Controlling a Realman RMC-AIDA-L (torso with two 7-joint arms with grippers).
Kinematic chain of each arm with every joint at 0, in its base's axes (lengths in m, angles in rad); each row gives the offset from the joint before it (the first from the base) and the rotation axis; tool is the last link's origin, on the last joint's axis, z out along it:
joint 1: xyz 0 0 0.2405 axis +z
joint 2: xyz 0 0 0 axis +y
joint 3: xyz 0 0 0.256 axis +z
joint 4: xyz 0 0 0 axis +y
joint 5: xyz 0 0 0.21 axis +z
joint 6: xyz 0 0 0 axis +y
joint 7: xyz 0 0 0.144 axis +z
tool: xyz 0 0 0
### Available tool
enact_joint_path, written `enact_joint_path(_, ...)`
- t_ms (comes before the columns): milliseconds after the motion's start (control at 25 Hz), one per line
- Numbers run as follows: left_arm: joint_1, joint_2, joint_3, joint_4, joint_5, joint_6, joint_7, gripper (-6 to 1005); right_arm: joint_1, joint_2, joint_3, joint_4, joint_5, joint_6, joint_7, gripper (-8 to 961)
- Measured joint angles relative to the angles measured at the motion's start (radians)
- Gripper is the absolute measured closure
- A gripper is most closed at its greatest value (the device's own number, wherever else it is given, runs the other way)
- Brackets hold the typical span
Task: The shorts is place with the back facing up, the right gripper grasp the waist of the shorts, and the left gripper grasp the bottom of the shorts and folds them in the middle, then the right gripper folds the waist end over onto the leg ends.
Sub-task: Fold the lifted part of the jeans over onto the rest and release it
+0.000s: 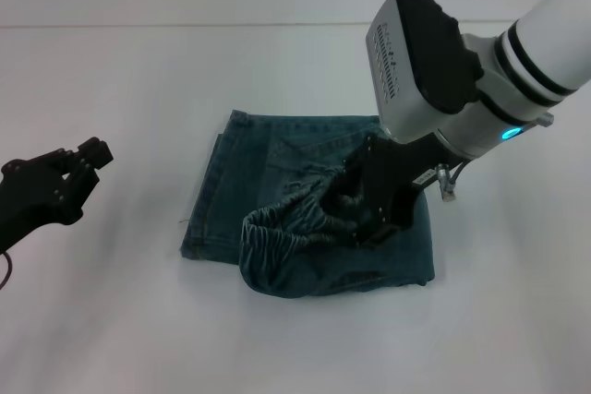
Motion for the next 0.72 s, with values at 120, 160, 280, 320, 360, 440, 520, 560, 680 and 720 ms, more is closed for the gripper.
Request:
enact_joint_path(120, -0.002, 0.001, 0.000, -0.004, 0.000, -0.001, 0.001, 920, -0.001, 0.001, -0.022, 0.021, 0.001, 0.033, -0.008, 235)
enact_joint_path(160, -0.002, 0.001, 0.000, -0.004, 0.000, -0.001, 0.001, 920, 0.001, 0.002, -0.026, 0.030, 0.003, 0.041, -0.011, 235)
enact_joint_path(280, -0.003, 0.001, 0.000, -0.004, 0.000, -0.003, 0.001, 920, 0.010, 0.003, -0.036, 0.052, 0.015, 0.049, -0.018, 237)
enact_joint_path(320, -0.003, 0.001, 0.000, -0.004, 0.000, -0.003, 0.001, 920, 0.012, 0.003, -0.038, 0.057, 0.022, 0.053, -0.021, 237)
enact_joint_path(360, -0.003, 0.001, 0.000, -0.004, 0.000, -0.004, 0.001, 920, 0.013, 0.003, -0.039, 0.059, 0.028, 0.059, -0.024, 237)
enact_joint_path(440, -0.003, 0.001, 0.000, -0.004, 0.000, -0.005, 0.001, 921, 0.011, 0.003, -0.040, 0.064, 0.039, 0.074, -0.031, 238)
enact_joint_path(520, -0.002, 0.001, 0.000, -0.006, 0.000, -0.005, 0.001, 921, 0.010, 0.003, -0.041, 0.076, 0.049, 0.086, -0.037, 239)
enact_joint_path(560, -0.001, 0.000, 0.000, -0.006, 0.000, -0.005, 0.001, 921, 0.011, 0.003, -0.043, 0.084, 0.053, 0.093, -0.038, 240)
enact_joint_path(680, 0.001, 0.000, 0.000, -0.011, 0.000, -0.005, 0.001, 921, 0.014, 0.003, -0.066, 0.108, 0.053, 0.129, -0.038, 241)
enact_joint_path(720, 0.001, 0.000, 0.000, -0.011, 0.000, -0.005, 0.001, 921, 0.011, 0.003, -0.089, 0.114, 0.051, 0.147, -0.038, 241)
